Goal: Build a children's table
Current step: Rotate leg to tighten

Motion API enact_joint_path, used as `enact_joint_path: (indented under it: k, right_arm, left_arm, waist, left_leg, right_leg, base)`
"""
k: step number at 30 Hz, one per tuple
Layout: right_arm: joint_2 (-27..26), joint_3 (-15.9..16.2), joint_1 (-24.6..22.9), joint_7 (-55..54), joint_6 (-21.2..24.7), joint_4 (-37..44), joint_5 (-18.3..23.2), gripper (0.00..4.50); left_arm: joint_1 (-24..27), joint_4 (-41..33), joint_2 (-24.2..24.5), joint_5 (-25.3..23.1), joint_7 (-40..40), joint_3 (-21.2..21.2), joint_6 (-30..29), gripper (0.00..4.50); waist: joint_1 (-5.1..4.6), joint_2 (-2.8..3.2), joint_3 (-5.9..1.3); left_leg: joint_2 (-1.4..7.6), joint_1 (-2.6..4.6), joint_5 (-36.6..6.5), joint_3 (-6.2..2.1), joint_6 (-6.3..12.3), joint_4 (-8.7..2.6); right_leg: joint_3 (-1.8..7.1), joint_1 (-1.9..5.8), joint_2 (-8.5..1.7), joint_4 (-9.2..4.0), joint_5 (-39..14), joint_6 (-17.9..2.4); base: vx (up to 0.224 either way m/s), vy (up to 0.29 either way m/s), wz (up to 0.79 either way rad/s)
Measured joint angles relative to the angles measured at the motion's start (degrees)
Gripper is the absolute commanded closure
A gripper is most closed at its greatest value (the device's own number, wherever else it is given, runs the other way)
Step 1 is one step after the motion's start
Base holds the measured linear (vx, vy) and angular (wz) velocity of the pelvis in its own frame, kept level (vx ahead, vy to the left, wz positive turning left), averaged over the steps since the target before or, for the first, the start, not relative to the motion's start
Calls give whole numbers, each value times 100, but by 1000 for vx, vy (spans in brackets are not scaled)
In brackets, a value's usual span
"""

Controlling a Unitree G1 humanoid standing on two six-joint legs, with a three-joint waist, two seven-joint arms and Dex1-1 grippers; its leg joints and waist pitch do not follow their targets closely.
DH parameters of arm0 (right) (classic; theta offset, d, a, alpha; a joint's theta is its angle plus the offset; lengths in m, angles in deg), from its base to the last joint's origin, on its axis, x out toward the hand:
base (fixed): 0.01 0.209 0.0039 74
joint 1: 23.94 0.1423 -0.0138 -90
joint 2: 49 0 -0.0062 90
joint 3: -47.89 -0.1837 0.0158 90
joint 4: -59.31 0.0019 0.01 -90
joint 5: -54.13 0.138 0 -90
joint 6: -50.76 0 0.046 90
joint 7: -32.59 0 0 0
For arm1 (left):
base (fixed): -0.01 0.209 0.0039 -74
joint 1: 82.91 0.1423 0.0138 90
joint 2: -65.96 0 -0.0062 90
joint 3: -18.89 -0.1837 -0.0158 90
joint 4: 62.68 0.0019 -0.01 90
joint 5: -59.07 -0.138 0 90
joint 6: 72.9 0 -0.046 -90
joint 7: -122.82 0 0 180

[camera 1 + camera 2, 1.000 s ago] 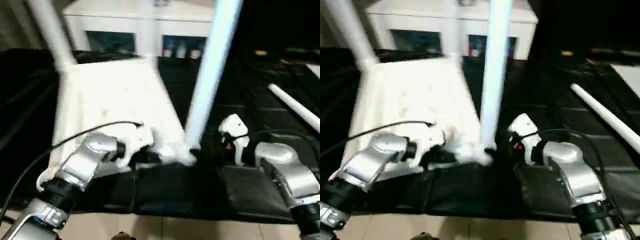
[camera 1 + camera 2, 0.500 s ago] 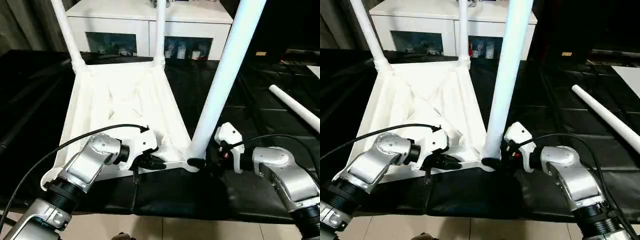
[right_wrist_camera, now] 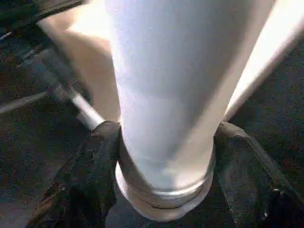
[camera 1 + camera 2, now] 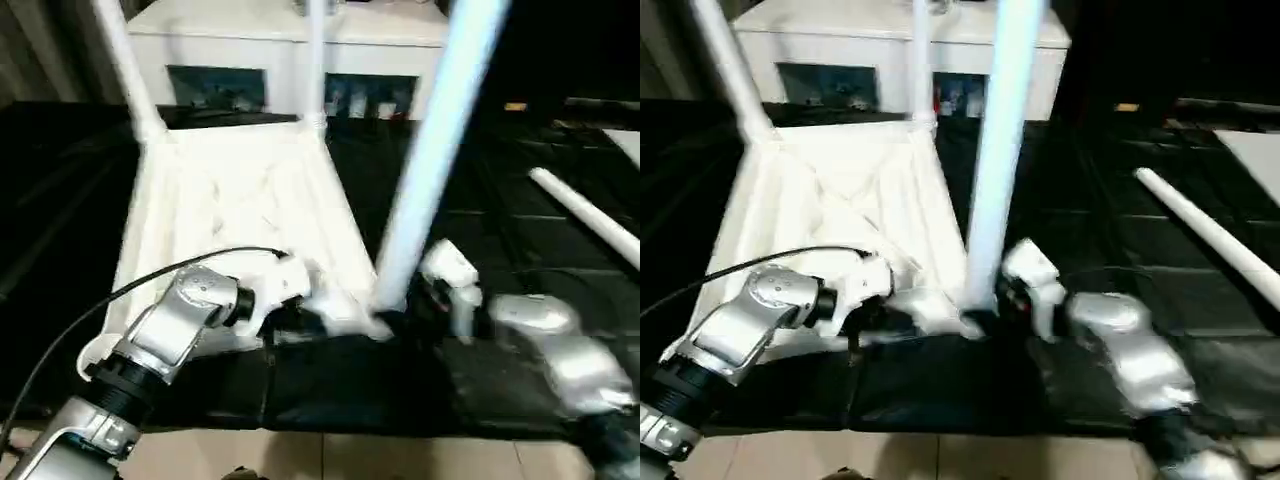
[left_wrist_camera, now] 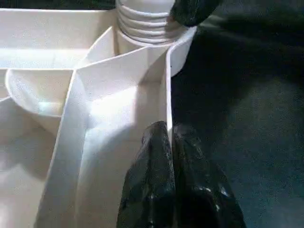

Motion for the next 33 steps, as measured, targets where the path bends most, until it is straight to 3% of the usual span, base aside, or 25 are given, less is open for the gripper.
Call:
enact_joint_path:
  k: [5,12,13,14,17,19,24,28,33]
  right_arm:
    - [-771,-461,319,-1507,200,-508,-111,186]
    - [-2015,-837,1052,-4120,-73,-1512,-703,186]
    - [-2037,-839,1075,-4154,-163,-1585,-737,186]
    - [-2039,-839,1069,-4148,-225,-1599,-746,116]
    - [-2062,-836,1001,-4071,-369,-1565,-750,114]
    - [-2062,-835,962,-3994,-405,-1534,-754,87]
    - [-1833,-691,848,-3557,-355,-1282,-738,30]
    - [-1462,-488,701,-2885,-202,-753,-662,11]
    - [102,-146,187,-902,214,339,-311,4]
  left_arm:
    - [-271,492,-734,-107,-1019,159,-276,450]
    - [-634,1105,-1919,-275,-2729,532,-728,450]
    - [-634,1105,-1955,-304,-2786,529,-724,450]
    - [-635,1105,-1958,-324,-2798,528,-697,450]
    - [-635,1105,-1909,-325,-2749,507,-621,450]
    - [-634,1105,-1853,-324,-2689,482,-567,450]
    - [-622,1069,-1614,-330,-2436,438,-382,450]
    - [-536,938,-1403,-340,-2239,424,-282,450]
    - [-353,703,-868,-250,-1562,349,-15,450]
  waist:
    - [-165,-8,1]
    - [-213,-5,-4]
    - [-208,-9,-6]
    - [-197,-9,-6]
    - [-170,-8,-6]
    - [-171,-8,-6]
    - [-148,-7,-3]
    - [-134,-5,-1]
    - [-40,-7,2]
  left_leg:
    - [-5,3,0,0,0,0]
    - [-6,6,2,-1,-3,-30]
    - [-7,7,1,-1,-3,-39]
    - [-10,7,1,0,-3,-49]
    - [-12,5,1,3,-3,-72]
    - [-11,5,2,3,-3,-75]
    - [-8,2,3,3,-5,-76]
    - [-9,-4,3,8,-4,-75]
    - [-5,-5,0,11,0,-76]
  right_leg:
    - [6,-2,0,-4,0,4]
    - [7,-12,8,-11,11,-10]
    - [7,-12,8,-18,9,-6]
    - [7,-11,7,-21,6,-1]
    - [7,-12,8,-23,-1,8]
    - [8,-14,10,-21,-1,9]
    - [8,-36,12,-16,2,6]
    - [12,-40,12,-20,0,7]
    - [11,-36,11,-26,-3,11]
  base:
    - [0,0,0]
    - [0,0,0]
    - [0,0,0]
    - [0,0,0]
    - [0,0,0]
    - [0,0,0]
    - [0,0,0]
    - [0,0,0]
    - [0,0,0]
